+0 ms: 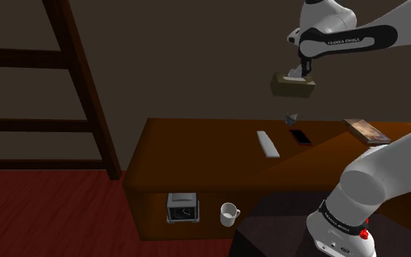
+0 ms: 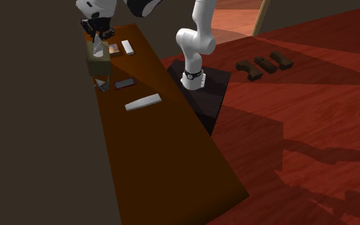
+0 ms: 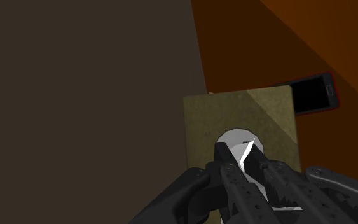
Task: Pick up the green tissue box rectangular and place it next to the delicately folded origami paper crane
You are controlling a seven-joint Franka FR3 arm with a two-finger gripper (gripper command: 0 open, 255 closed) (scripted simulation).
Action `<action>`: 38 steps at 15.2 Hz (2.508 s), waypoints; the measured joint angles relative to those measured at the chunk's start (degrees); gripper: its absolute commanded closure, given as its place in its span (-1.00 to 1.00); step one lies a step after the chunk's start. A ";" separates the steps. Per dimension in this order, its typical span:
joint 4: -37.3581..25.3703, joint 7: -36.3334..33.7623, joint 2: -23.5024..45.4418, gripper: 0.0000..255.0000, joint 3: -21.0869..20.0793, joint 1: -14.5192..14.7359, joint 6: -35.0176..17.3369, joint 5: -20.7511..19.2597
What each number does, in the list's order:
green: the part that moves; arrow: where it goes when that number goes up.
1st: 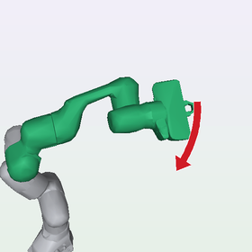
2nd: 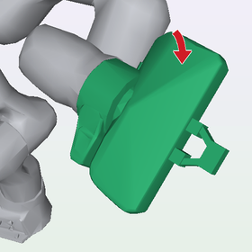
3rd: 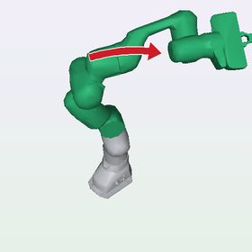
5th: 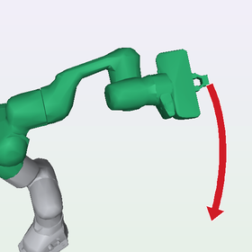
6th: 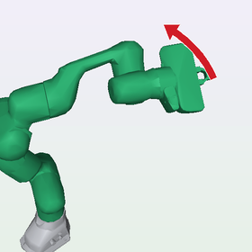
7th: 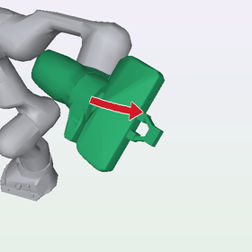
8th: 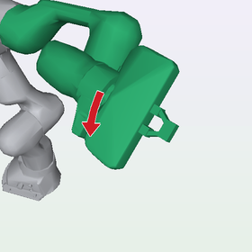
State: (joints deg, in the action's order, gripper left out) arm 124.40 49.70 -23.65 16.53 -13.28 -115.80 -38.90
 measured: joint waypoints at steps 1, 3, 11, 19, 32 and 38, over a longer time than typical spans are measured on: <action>-0.24 1.12 0.60 1.00 1.24 -0.41 -1.17 -0.14; -1.02 3.84 1.33 1.00 3.68 -1.23 -2.87 -0.22; -6.37 15.54 6.61 1.00 13.76 -3.41 -9.54 2.36; -13.79 30.09 16.06 1.00 24.69 -4.57 -16.66 11.82; -17.56 43.97 28.45 1.00 30.75 -7.95 -25.41 27.14; -14.12 43.64 29.84 1.00 30.83 -8.38 -29.98 27.72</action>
State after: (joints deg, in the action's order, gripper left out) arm 110.29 93.34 6.19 47.37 -21.66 -145.78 -11.19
